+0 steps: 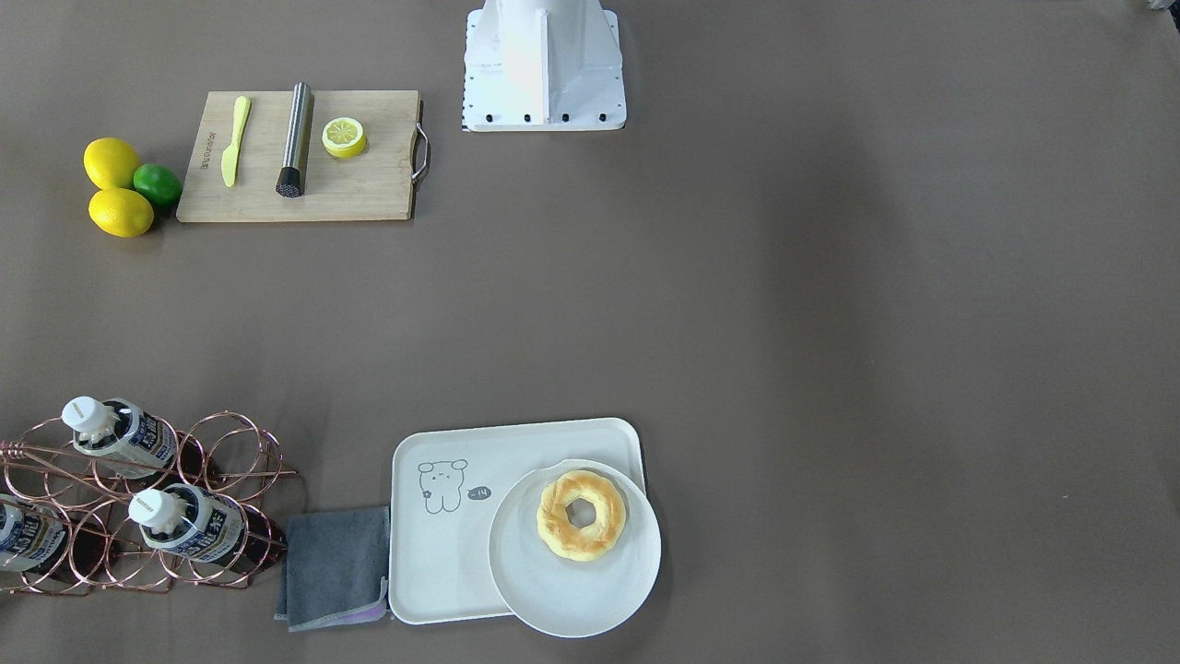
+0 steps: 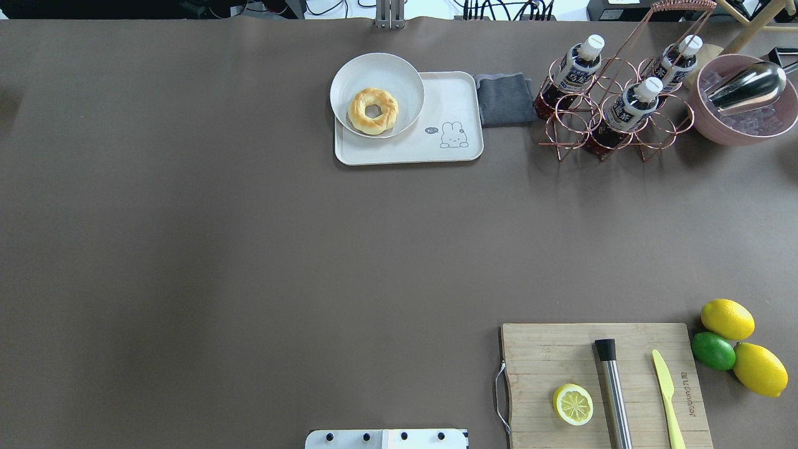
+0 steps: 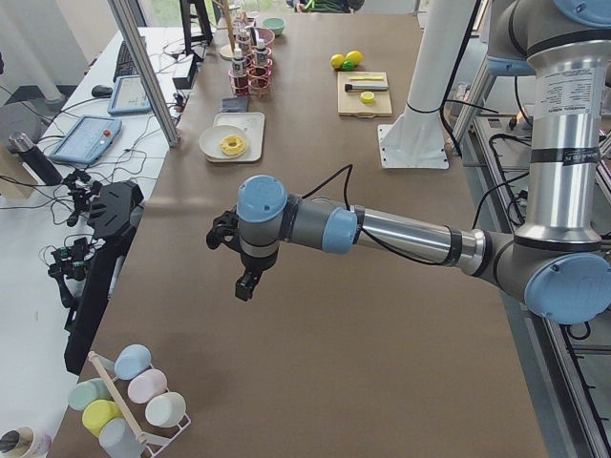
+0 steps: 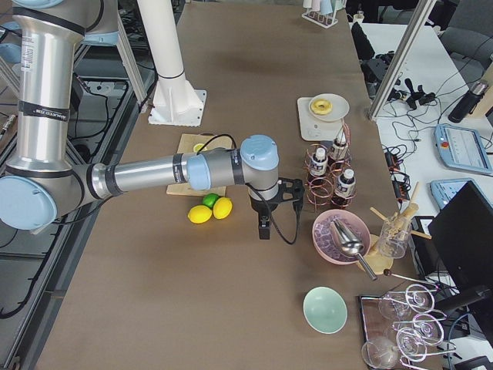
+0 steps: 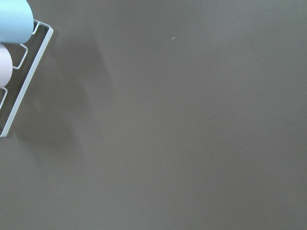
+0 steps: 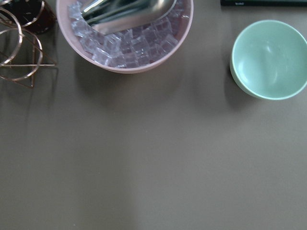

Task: Place tea on tray

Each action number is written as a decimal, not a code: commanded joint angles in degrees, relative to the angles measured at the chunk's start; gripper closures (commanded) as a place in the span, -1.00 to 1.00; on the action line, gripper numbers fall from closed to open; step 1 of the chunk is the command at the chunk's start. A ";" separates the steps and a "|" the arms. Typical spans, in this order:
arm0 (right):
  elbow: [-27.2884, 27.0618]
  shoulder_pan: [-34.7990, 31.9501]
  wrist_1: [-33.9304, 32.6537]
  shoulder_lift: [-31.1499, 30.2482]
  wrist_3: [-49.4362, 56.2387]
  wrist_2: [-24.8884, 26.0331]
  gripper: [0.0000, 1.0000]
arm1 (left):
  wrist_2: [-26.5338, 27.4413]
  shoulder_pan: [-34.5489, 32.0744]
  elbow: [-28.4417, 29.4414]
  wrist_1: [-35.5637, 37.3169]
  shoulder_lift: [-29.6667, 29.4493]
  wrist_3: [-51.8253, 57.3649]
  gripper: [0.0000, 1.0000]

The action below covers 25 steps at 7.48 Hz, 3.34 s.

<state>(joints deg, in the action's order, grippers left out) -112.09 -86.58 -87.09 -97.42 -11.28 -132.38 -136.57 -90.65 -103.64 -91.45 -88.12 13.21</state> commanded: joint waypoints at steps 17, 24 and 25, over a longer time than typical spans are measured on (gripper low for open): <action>11.02 25.58 8.95 25.88 -26.86 19.00 -0.33 | -1.77 1.18 -2.00 -6.19 -1.80 -7.23 -0.95; 11.37 24.53 8.96 26.58 -29.59 18.47 -0.20 | -1.77 1.27 -2.00 -6.98 -1.71 -7.15 -0.95; 11.63 24.53 9.04 26.58 -29.50 18.47 -0.19 | -1.77 1.27 -2.00 -6.99 -1.80 -7.15 -0.95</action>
<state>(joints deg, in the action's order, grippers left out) -100.80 -62.02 -78.09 -70.95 -40.58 -113.88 -138.34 -89.41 -105.64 -98.28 -89.85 6.06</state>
